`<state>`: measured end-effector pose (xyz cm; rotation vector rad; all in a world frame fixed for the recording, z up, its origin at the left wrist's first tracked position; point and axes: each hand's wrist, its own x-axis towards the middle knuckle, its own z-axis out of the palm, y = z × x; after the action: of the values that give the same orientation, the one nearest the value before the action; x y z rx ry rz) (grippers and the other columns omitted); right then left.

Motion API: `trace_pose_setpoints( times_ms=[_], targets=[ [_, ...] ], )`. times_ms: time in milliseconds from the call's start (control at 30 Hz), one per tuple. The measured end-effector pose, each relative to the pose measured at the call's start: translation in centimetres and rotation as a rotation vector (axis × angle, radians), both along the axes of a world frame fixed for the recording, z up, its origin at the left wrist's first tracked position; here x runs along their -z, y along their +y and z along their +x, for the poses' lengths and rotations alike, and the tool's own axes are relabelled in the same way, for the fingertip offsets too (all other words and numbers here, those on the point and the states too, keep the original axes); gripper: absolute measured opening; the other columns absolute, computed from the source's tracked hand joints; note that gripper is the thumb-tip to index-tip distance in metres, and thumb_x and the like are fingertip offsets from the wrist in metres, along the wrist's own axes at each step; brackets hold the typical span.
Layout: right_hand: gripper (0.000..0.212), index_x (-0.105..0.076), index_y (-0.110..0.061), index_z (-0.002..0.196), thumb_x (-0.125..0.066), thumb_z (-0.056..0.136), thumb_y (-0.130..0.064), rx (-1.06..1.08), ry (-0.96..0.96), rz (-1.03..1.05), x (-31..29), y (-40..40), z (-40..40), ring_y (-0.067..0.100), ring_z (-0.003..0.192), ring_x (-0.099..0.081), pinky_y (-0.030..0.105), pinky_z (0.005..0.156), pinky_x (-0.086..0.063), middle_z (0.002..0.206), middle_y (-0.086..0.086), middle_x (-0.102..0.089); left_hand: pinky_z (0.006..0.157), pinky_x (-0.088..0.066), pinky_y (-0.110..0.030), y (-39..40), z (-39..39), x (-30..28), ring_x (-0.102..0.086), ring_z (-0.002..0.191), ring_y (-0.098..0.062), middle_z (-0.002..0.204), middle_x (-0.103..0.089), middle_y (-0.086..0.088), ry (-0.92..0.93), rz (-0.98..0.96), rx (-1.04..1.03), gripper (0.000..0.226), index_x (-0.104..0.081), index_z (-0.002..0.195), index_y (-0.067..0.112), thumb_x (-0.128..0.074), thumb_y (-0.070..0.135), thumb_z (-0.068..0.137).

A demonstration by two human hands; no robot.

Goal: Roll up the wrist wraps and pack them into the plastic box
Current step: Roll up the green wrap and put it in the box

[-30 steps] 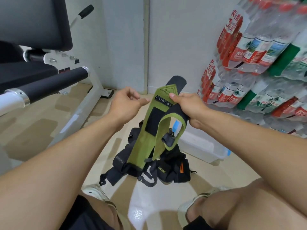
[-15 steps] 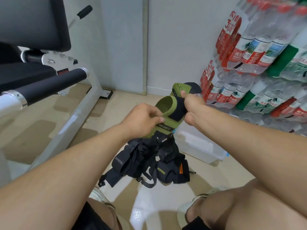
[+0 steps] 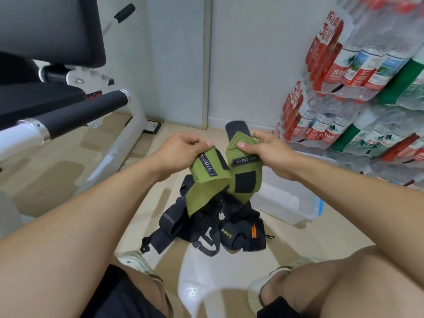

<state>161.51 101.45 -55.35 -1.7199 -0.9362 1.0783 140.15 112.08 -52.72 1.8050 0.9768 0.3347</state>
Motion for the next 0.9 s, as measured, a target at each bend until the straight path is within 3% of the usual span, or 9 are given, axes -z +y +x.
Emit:
trace_pose_setpoints(
  times_ms=[200, 300, 367, 467, 600, 667, 767, 833, 900],
  targets=[
    [0.039, -0.074, -0.010, 0.110, -0.081, 0.081, -0.036, -0.288, -0.045, -0.118, -1.6, -1.1, -0.9, 0.019, 0.095, -0.076, 0.029, 0.087, -0.056, 0.102, 0.006, -0.079, 0.055, -0.045, -0.014, -1.0, -0.1, -1.3, -0.058, 0.047, -0.008, 0.057, -0.068, 0.003, -0.005, -0.011, 0.082, 0.044, -0.077, 0.073, 0.015, -0.063, 0.050, 0.096],
    [0.043, -0.072, -0.030, 0.120, -0.082, 0.081, -0.043, -0.393, -0.249, -0.157, -2.3, -1.5, -1.6, -0.009, 0.082, -0.068, 0.025, 0.098, -0.047, 0.081, -0.019, -0.075, 0.047, -0.034, -0.020, -1.2, 0.0, -1.2, -0.032, 0.038, -0.011, 0.043, -0.035, 0.005, 0.070, 0.079, 0.136, 0.049, -0.080, 0.080, 0.019, -0.057, 0.059, 0.095],
    [0.053, -0.062, -0.036, 0.135, -0.080, 0.086, -0.036, -0.480, -0.299, -0.174, -2.8, -1.4, -2.2, -0.014, 0.055, -0.055, 0.012, 0.082, -0.040, 0.052, -0.024, -0.057, 0.046, -0.030, -0.020, -1.5, 0.2, -1.1, -0.029, 0.038, -0.008, 0.044, -0.033, 0.007, 0.052, 0.093, 0.179, 0.046, -0.079, 0.082, 0.018, -0.058, 0.056, 0.096],
    [0.042, -0.065, -0.028, 0.132, -0.074, 0.092, -0.028, -0.560, -0.291, -0.153, -3.5, -1.3, -3.4, -0.014, 0.047, -0.051, 0.005, 0.058, -0.035, 0.044, -0.023, -0.051, 0.047, -0.033, -0.017, -1.5, 0.6, -1.0, -0.038, 0.041, -0.004, 0.049, -0.050, 0.011, -0.010, 0.103, 0.166, 0.040, -0.076, 0.085, 0.009, -0.067, 0.048, 0.093],
    [0.013, -0.079, -0.023, 0.097, -0.076, 0.091, -0.034, -0.570, -0.270, -0.156, -3.1, -0.8, -4.6, 0.000, 0.048, -0.047, 0.007, 0.057, -0.034, 0.052, -0.018, -0.057, 0.045, -0.029, -0.017, -1.5, 0.9, -0.8, -0.032, 0.039, -0.004, 0.044, -0.045, 0.013, -0.067, 0.120, 0.152, 0.035, -0.071, 0.084, 0.009, -0.072, 0.043, 0.090],
    [0.016, -0.081, -0.025, 0.085, -0.076, 0.090, -0.039, -0.557, -0.270, -0.132, -2.7, -0.7, -4.7, 0.005, 0.055, -0.044, 0.014, 0.063, -0.036, 0.061, -0.009, -0.064, 0.046, -0.031, -0.018, -1.3, 0.9, -0.6, -0.035, 0.042, -0.006, 0.050, -0.048, 0.009, -0.072, 0.129, 0.119, 0.033, -0.070, 0.082, 0.014, -0.073, 0.047, 0.089],
    [0.015, -0.083, -0.022, 0.091, -0.076, 0.090, -0.035, -0.431, -0.238, -0.045, -2.4, -0.4, -4.4, 0.006, 0.069, -0.067, 0.017, 0.075, -0.048, 0.080, -0.008, -0.077, 0.059, -0.043, -0.018, -0.5, 0.8, -0.5, -0.056, 0.057, -0.003, 0.073, -0.067, 0.006, -0.095, 0.076, -0.066, 0.038, -0.070, 0.096, 0.022, -0.064, 0.060, 0.090],
    [0.018, -0.083, -0.019, 0.098, -0.077, 0.089, -0.035, -0.284, -0.178, -0.005, -2.0, -0.2, -3.7, 0.011, 0.090, -0.075, 0.027, 0.095, -0.054, 0.094, -0.005, -0.080, 0.074, -0.052, -0.026, 0.0, 0.7, -0.4, -0.070, 0.084, -0.008, 0.096, -0.073, 0.002, -0.196, -0.129, -0.207, 0.048, -0.065, 0.116, 0.021, -0.060, 0.062, 0.091],
    [0.022, -0.081, -0.017, 0.104, -0.076, 0.089, -0.033, -0.167, -0.063, 0.026, -1.4, 0.0, -2.7, 0.015, 0.100, -0.075, 0.037, 0.104, -0.052, 0.101, -0.001, -0.080, 0.081, -0.058, -0.032, 0.1, 0.7, -0.3, -0.073, 0.093, -0.016, 0.103, -0.075, -0.002, -0.268, -0.335, -0.230, 0.055, -0.062, 0.126, 0.014, -0.059, 0.058, 0.094]
  ],
)
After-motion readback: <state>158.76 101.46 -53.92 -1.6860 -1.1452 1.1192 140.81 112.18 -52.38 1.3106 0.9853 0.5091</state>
